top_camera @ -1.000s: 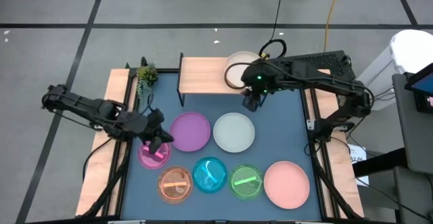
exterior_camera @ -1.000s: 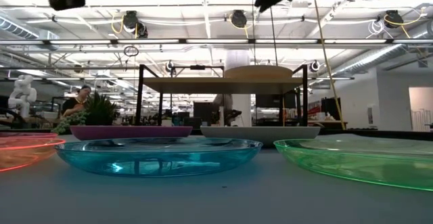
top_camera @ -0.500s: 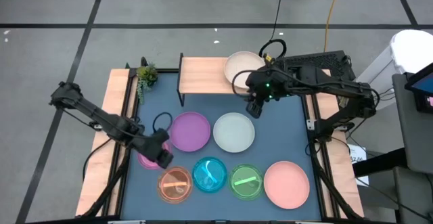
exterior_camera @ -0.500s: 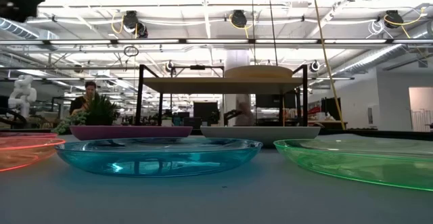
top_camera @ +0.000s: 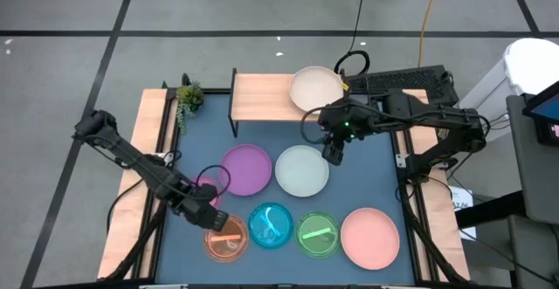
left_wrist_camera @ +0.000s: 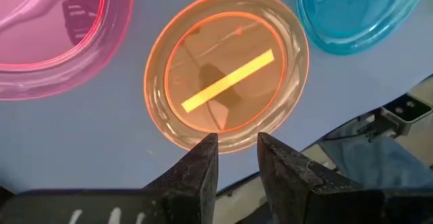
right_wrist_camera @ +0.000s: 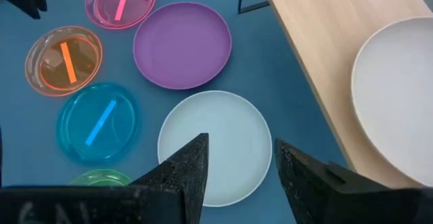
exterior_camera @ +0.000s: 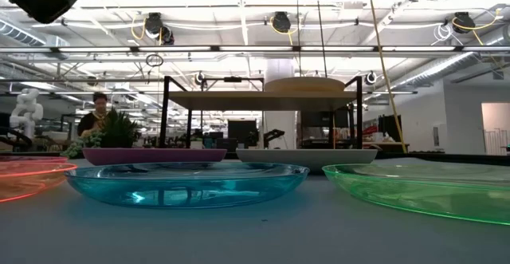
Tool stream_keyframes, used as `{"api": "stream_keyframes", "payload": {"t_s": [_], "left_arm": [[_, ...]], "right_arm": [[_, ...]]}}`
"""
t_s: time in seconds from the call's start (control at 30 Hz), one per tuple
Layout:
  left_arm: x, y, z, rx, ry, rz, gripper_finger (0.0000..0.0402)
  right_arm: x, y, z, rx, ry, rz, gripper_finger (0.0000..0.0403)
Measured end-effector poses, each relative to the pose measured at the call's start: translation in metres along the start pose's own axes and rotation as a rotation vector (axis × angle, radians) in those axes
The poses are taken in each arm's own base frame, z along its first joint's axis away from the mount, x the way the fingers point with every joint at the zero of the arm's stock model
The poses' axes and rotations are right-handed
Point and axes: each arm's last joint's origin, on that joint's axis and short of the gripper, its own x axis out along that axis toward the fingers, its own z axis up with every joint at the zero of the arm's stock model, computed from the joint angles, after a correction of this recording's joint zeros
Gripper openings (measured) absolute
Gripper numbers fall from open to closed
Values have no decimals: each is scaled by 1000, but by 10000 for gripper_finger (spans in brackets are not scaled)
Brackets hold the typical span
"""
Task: Place and stack plates onto a shelf
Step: Put the orange plate on the shelf
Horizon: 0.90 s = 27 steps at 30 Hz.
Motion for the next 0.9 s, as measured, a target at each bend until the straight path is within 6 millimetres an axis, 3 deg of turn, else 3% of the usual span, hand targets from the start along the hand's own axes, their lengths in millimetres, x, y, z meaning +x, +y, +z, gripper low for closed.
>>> {"api": "stream_keyframes", "payload": {"t_s": [0.37,0.67,0.9], "left_arm": [[22,18,-4,-86,50,19,113],[43,35,-8,-174,92,16,192],[52,48,-6,-182,75,45,202]], "right_arm": [[0,-1,-2,-61,23,-7,151],[0,-3,-2,-208,30,-15,151],[0,-4,-3,-225,42,-15,151]]}}
